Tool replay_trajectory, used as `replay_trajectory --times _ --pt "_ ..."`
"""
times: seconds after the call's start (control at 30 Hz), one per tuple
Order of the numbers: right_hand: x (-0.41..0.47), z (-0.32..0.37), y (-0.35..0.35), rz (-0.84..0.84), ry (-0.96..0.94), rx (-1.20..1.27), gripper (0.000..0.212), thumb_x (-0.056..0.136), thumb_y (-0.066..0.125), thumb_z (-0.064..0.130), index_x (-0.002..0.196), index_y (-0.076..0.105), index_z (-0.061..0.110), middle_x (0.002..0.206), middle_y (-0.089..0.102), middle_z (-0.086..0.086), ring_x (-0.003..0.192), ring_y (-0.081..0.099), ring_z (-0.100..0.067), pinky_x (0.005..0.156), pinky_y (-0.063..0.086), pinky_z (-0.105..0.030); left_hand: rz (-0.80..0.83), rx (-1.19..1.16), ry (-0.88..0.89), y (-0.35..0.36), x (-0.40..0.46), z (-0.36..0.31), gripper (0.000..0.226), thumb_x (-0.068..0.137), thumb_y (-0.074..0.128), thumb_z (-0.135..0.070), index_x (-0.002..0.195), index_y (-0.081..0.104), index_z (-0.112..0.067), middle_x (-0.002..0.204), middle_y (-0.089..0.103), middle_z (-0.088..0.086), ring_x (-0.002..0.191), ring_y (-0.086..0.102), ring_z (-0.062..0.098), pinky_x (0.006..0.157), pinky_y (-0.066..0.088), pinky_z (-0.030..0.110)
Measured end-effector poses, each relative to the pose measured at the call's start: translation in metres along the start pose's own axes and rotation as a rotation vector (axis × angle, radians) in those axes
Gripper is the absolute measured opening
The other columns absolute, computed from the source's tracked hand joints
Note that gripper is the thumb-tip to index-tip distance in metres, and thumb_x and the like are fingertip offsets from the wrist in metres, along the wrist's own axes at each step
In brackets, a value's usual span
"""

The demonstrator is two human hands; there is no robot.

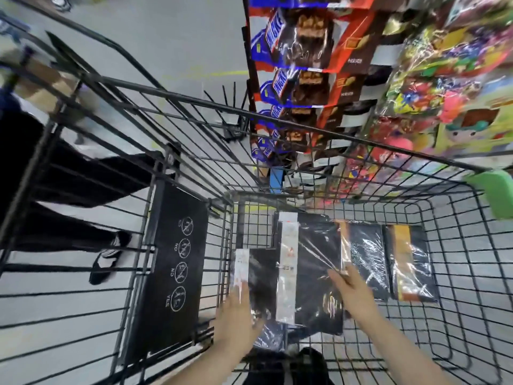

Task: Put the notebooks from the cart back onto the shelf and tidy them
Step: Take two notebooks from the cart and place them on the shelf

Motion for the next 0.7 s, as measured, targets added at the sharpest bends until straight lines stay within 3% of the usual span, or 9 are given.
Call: replay_trajectory --times 0.07,0.13,0.27,0.33,0.4,0.47,0.53,0.6,0.7 --pt "0.001 -0.006 -0.025 -0.02 -0.013 0.062 0.048 0.092 0.051 0.026 0.134 0.035 0.009 0.131 0.051 -0.02 0.105 0.052 -0.023 0.09 0.039 -0.032 0.07 -0.256 -0.029 0.003 0.012 0.004 0.092 0.086 0.055 -0.047 0.147 -0.003 -0.012 0.157 0.007 0.008 0.142 0.018 0.022 0.114 0.021 0.033" --pt "0.006 -0.016 -0.04 -0.029 -0.02 0.075 0.052 0.09 0.052 0.028 0.137 0.034 0.013 0.134 0.049 -0.015 0.113 0.051 -0.023 0.093 0.037 -0.031 0.075 -0.465 -0.109 0.005 0.029 0.011 0.095 0.079 0.065 -0.045 0.147 0.007 -0.011 0.156 0.011 0.012 0.141 0.02 0.024 0.116 0.02 0.037" --pt "0.021 -0.038 -0.048 -0.037 0.009 0.103 0.061 0.09 0.052 0.029 0.143 0.025 0.015 0.147 0.034 -0.013 0.13 0.037 -0.029 0.104 0.031 -0.037 0.013 -0.473 -0.201 0.025 0.042 0.017 0.112 0.074 0.067 -0.052 0.147 -0.008 -0.014 0.157 -0.003 0.01 0.144 0.004 0.029 0.117 0.013 0.042" --pt "0.025 -0.043 -0.048 -0.042 0.0 0.087 0.06 0.091 0.051 0.029 0.143 0.025 0.013 0.146 0.035 -0.012 0.13 0.037 -0.029 0.099 0.034 -0.028 -0.003 -0.491 -0.192 0.028 0.041 0.014 0.113 0.072 0.069 -0.051 0.147 -0.007 -0.014 0.157 0.0 0.009 0.144 0.001 0.028 0.117 0.01 0.042" --pt "0.027 -0.045 -0.046 -0.031 0.0 0.112 0.059 0.092 0.05 0.027 0.143 0.025 0.012 0.138 0.042 -0.01 0.125 0.041 -0.026 0.087 0.034 -0.013 -0.045 -0.559 -0.182 0.025 0.042 0.013 0.114 0.067 0.076 -0.045 0.147 0.001 -0.015 0.153 0.018 0.012 0.141 0.015 0.028 0.115 0.018 0.041" --pt "0.026 -0.043 -0.041 -0.014 -0.015 0.138 0.052 0.092 0.05 0.024 0.139 0.031 0.014 0.124 0.046 -0.004 0.115 0.045 -0.018 0.091 0.031 -0.019 -0.078 -0.636 -0.215 0.022 0.042 0.012 0.122 0.057 0.085 -0.039 0.147 0.006 -0.018 0.144 0.03 0.015 0.132 0.03 0.029 0.111 0.028 0.041" --pt "0.028 -0.044 -0.039 -0.005 -0.012 0.148 0.038 0.092 0.05 0.026 0.128 0.041 0.018 0.126 0.049 0.002 0.109 0.049 -0.012 0.094 0.032 -0.026 -0.068 -0.678 -0.291 0.023 0.045 0.012 0.129 0.048 0.089 -0.037 0.147 0.009 -0.017 0.142 0.03 0.017 0.13 0.034 0.032 0.108 0.032 0.044" --pt "0.03 -0.046 -0.041 -0.011 0.003 0.13 0.035 0.092 0.051 0.027 0.124 0.045 0.016 0.123 0.054 0.003 0.104 0.052 -0.01 0.089 0.039 -0.021 -0.064 -0.698 -0.347 0.024 0.049 0.01 0.119 0.041 0.09 -0.039 0.139 0.029 -0.011 0.131 0.042 0.014 0.121 0.045 0.031 0.102 0.041 0.045" --pt "0.033 -0.045 -0.05 -0.023 -0.014 0.163 0.018 0.092 0.051 0.022 0.108 0.05 0.014 0.105 0.059 0.005 0.09 0.054 -0.005 0.071 0.037 -0.013 -0.106 -0.722 -0.375 0.022 0.052 0.011 0.083 0.038 0.088 -0.041 0.106 0.051 -0.009 0.103 0.059 0.003 0.094 0.058 0.021 0.084 0.052 0.037"
Point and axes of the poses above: each hand's wrist, its own x-axis towards the middle knuckle, its own y-axis out of the palm, z = x × y, the point moved 5 cm from there along x, towards the middle knuckle
